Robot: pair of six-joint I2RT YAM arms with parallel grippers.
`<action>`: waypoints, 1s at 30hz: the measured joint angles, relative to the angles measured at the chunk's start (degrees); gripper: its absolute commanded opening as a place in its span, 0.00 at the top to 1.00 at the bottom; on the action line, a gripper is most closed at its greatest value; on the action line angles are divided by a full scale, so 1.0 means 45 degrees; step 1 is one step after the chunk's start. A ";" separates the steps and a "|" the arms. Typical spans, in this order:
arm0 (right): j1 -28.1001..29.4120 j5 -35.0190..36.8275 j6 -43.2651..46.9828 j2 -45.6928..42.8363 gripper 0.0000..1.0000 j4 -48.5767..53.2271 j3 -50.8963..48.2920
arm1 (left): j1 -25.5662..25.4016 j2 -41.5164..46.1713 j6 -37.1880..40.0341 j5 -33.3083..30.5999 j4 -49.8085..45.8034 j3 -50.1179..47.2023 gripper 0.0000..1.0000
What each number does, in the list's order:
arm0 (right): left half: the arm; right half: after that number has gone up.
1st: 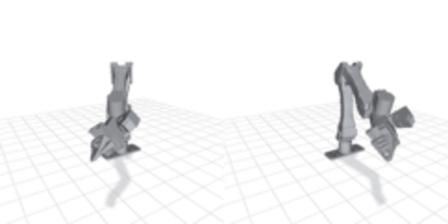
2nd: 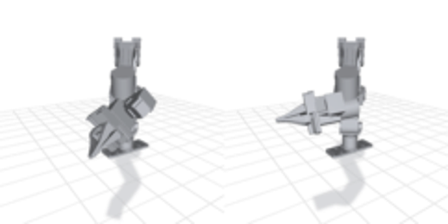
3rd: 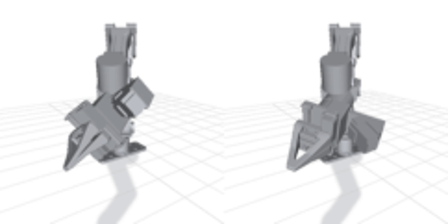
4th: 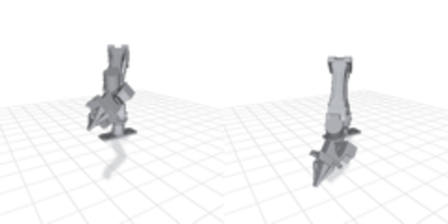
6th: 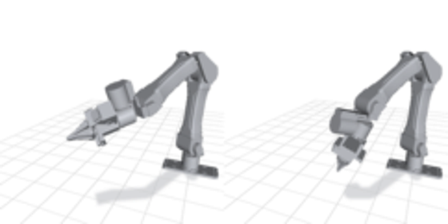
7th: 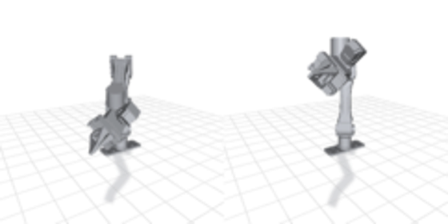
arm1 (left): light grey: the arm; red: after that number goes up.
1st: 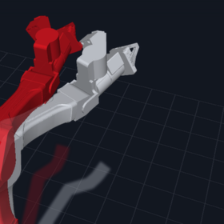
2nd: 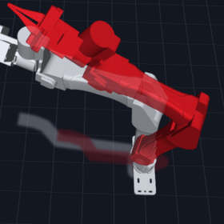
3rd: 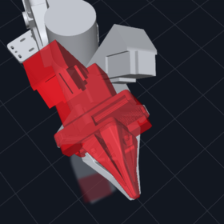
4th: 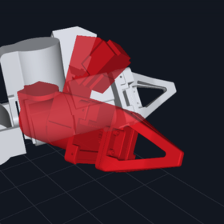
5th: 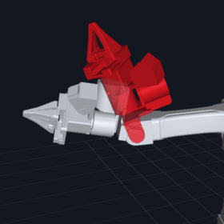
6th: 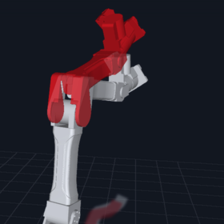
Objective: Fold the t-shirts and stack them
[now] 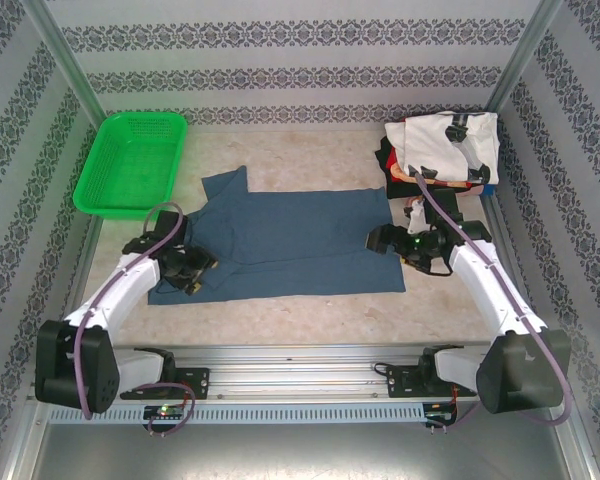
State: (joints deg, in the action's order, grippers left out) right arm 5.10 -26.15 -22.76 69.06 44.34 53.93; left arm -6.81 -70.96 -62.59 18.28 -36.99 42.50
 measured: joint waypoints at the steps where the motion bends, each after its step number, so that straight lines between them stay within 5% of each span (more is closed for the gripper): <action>1: 0.0175 -0.0097 0.0063 0.0000 0.02 -0.0097 0.0073 | -0.0078 -0.0204 -0.0359 0.0180 0.0389 -0.0291 0.45; 13: 0.0937 -0.0656 0.0160 0.0073 0.02 -0.0418 0.0865 | -0.0165 -0.1069 -0.2555 0.0447 0.2846 -0.1627 0.62; 23: 0.0986 -0.0743 0.0155 0.0408 0.02 -0.0525 0.0971 | -0.0165 -0.1467 -0.2827 0.0214 0.3395 -0.1695 0.93; 30: 0.0986 -0.0743 0.0155 0.0427 0.02 -0.0597 0.0971 | -0.0165 -0.1472 -0.2628 0.0136 0.3303 -0.1175 0.99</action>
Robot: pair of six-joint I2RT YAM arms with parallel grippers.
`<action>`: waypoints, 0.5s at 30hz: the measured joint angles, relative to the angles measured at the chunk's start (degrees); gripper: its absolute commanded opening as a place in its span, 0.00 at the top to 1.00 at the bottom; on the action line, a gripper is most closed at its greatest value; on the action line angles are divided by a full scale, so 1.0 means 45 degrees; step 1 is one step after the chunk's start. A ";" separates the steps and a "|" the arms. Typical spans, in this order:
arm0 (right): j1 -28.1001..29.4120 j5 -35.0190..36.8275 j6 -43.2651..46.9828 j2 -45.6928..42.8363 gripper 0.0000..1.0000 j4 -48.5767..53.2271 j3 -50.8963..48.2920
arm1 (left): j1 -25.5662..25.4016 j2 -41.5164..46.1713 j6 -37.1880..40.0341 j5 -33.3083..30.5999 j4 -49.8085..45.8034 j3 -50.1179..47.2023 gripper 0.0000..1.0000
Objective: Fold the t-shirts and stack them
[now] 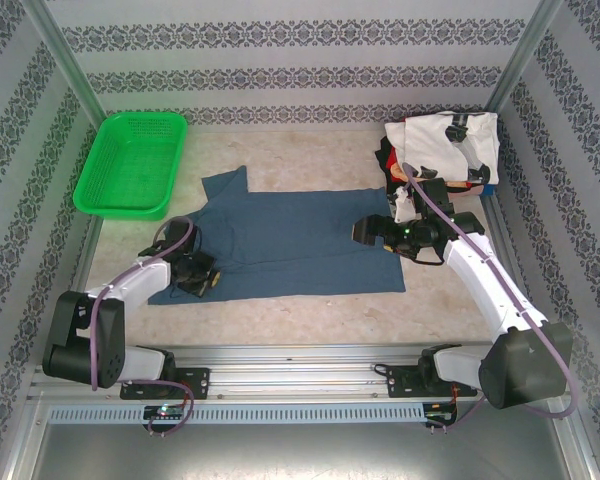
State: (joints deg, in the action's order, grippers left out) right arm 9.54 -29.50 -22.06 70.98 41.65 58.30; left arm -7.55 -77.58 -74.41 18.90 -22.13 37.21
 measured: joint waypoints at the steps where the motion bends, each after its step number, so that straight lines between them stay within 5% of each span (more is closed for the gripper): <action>1: 0.0000 0.0000 0.0000 0.0000 0.02 0.0000 0.0000 | 0.0000 -0.0029 0.0112 -0.0015 -0.0029 0.0243 1.00; 15: 0.0000 -0.0029 -0.0005 0.0024 0.02 -0.0087 0.0000 | 0.0000 -0.2997 0.2278 -0.0330 -0.0466 0.3808 1.00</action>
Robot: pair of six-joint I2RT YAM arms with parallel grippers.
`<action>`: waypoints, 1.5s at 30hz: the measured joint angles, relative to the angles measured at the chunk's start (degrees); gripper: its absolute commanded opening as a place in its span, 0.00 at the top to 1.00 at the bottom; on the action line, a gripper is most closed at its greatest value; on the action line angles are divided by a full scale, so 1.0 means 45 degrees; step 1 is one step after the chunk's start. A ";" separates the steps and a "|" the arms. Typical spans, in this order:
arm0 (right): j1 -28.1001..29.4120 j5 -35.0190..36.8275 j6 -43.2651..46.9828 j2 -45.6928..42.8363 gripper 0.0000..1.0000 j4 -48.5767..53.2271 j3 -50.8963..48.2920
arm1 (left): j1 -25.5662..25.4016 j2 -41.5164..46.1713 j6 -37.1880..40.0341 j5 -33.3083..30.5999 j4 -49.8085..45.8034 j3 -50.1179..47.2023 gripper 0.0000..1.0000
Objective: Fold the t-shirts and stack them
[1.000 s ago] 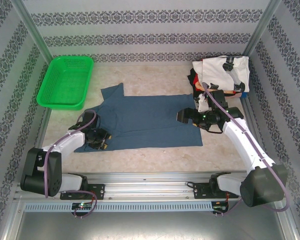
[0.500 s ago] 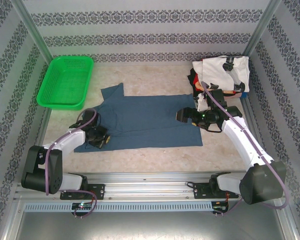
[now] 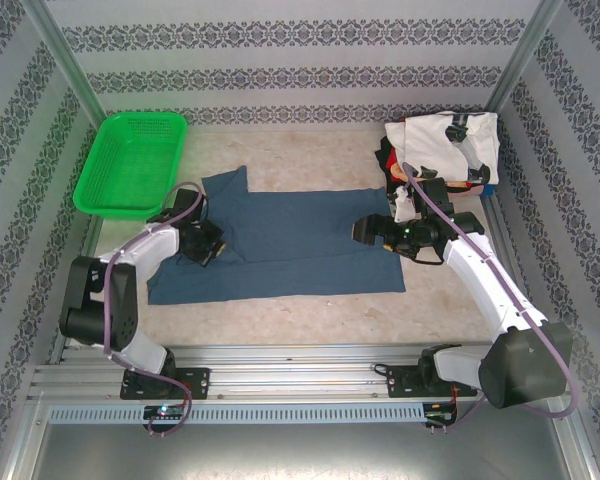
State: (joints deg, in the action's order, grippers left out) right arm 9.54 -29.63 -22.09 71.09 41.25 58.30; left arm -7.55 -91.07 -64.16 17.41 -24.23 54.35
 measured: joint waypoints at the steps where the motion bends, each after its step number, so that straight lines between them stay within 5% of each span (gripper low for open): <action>1: 0.0000 -0.0010 0.0000 0.0000 0.02 0.0000 0.0000 | 0.0000 -0.0253 0.0238 -0.0024 -0.0073 0.0272 1.00; 22: 0.0000 -0.0214 -0.0194 0.0015 0.02 -0.0287 -0.0165 | -0.0034 -0.3818 0.4396 0.0189 -0.2059 0.4454 1.00; 45: 0.0165 -0.0316 -0.0491 0.0238 0.02 -0.0476 -0.0165 | -0.0787 -0.5736 0.6785 0.0277 -0.3526 0.7145 0.99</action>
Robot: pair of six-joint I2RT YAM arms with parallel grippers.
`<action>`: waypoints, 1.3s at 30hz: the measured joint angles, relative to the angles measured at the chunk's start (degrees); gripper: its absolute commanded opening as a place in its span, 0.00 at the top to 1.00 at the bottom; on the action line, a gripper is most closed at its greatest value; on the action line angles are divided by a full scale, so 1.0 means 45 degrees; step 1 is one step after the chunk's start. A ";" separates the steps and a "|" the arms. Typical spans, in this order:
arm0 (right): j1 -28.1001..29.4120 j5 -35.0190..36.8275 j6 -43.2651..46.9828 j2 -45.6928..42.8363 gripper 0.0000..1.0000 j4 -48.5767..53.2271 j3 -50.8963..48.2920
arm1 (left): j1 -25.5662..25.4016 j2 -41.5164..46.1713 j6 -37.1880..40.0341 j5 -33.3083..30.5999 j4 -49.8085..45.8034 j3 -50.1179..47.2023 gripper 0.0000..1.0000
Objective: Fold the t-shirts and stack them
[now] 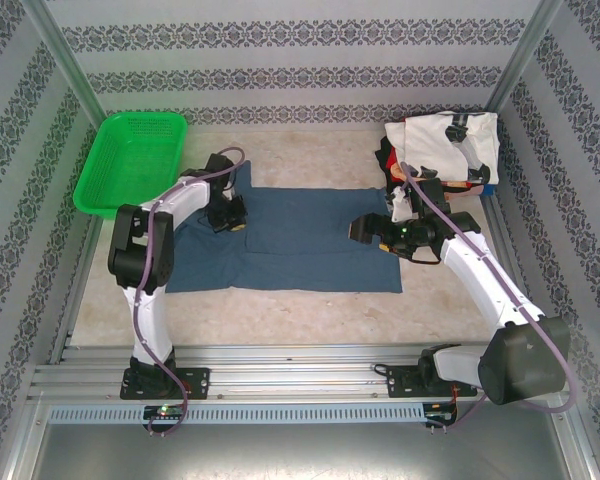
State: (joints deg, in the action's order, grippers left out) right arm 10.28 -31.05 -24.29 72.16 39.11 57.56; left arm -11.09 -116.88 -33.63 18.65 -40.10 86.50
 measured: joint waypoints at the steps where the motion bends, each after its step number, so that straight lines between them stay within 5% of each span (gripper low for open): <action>1: 0.0024 -0.0024 0.0000 0.0000 0.02 0.0000 0.0000 | -0.0015 -0.0063 0.0068 0.0000 0.0000 0.0034 0.98; 19: 0.0063 -0.0126 -0.0238 0.0214 0.02 -0.0228 -0.0010 | -0.0515 -0.0544 0.1287 -0.0126 -0.0053 0.0816 0.89; 22: 0.0175 -0.0189 -0.0238 0.0277 0.02 -0.0291 -0.0019 | -0.0549 -0.0544 0.1617 -0.0170 -0.0053 0.0952 0.61; 26: 0.0253 -0.0321 -0.0282 0.0335 0.02 -0.0369 -0.0019 | -0.0597 -0.0539 0.1783 -0.0277 -0.0058 0.1025 0.39; 29: 0.0277 -0.0316 -0.0287 0.0364 0.02 -0.0384 -0.0019 | -0.0641 -0.0340 0.1627 -0.0432 -0.0049 0.0976 0.09; 39: 0.0627 0.0053 -0.0272 0.1462 0.02 -0.0107 0.0160 | 0.0175 0.5406 -0.0869 -0.1258 0.0287 -0.3133 0.08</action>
State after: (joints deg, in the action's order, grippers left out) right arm 13.10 -30.81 -25.52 78.74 38.63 58.28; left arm -10.31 -92.55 -37.54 12.99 -38.81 72.40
